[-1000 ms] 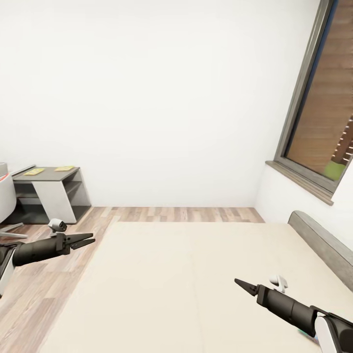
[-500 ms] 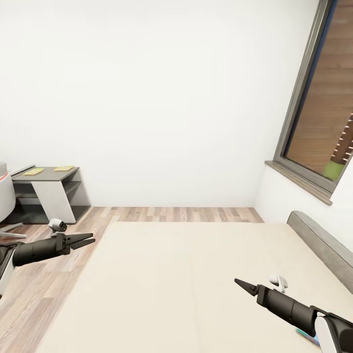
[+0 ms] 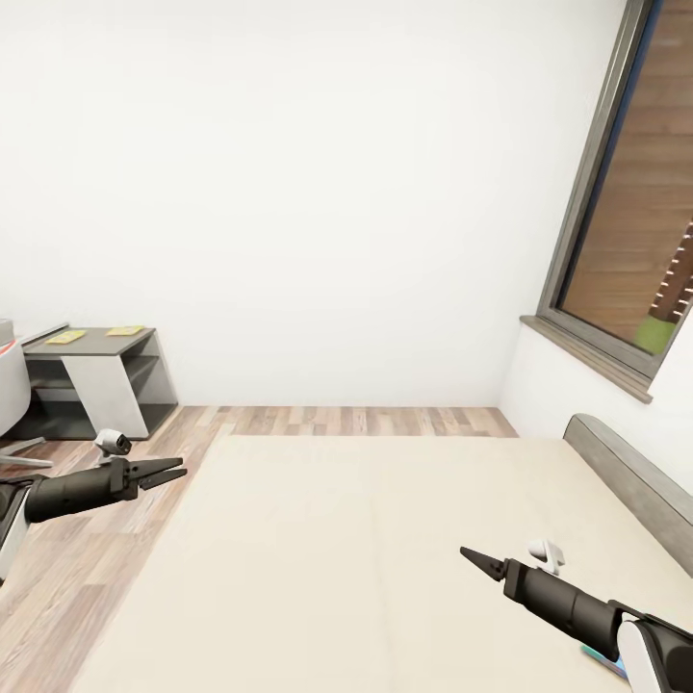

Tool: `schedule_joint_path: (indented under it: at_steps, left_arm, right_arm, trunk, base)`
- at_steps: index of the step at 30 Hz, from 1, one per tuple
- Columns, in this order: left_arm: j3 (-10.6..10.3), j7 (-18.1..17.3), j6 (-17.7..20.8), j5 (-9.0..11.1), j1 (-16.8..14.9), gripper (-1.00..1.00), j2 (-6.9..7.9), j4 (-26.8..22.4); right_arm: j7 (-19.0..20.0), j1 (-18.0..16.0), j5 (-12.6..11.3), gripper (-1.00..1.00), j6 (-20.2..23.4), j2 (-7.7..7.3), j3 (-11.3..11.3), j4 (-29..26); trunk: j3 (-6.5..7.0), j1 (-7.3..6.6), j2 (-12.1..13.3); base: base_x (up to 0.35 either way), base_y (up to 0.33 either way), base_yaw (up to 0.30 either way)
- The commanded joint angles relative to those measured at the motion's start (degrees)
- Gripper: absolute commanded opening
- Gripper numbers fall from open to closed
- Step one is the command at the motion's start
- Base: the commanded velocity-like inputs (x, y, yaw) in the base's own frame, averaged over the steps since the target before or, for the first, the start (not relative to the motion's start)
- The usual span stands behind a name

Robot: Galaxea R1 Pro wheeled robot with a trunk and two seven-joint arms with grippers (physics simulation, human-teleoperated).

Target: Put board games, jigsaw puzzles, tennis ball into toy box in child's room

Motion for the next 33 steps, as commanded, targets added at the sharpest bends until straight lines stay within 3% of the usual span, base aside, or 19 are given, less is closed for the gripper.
schedule_joint_path:
  at_steps: [1,33]
  left_arm:
    - [0.0,-0.2,0.6,0.0,0.0,1.0,0.01,0.0]
    - [0.0,-0.2,0.6,0.0,0.0,1.0,-0.33,0.0]
  right_arm:
    - [0.2,-0.1,0.0,1.0,0.3,0.01,-0.1,0.0]
    - [0.2,-0.1,0.0,1.0,0.3,0.01,-0.1,0.0]
  trunk:
    - [-0.14,0.04,-0.1]
    - [-0.14,0.04,-0.1]
  base:
    - [0.0,0.0,0.0]
    - [-0.01,0.0,0.0]
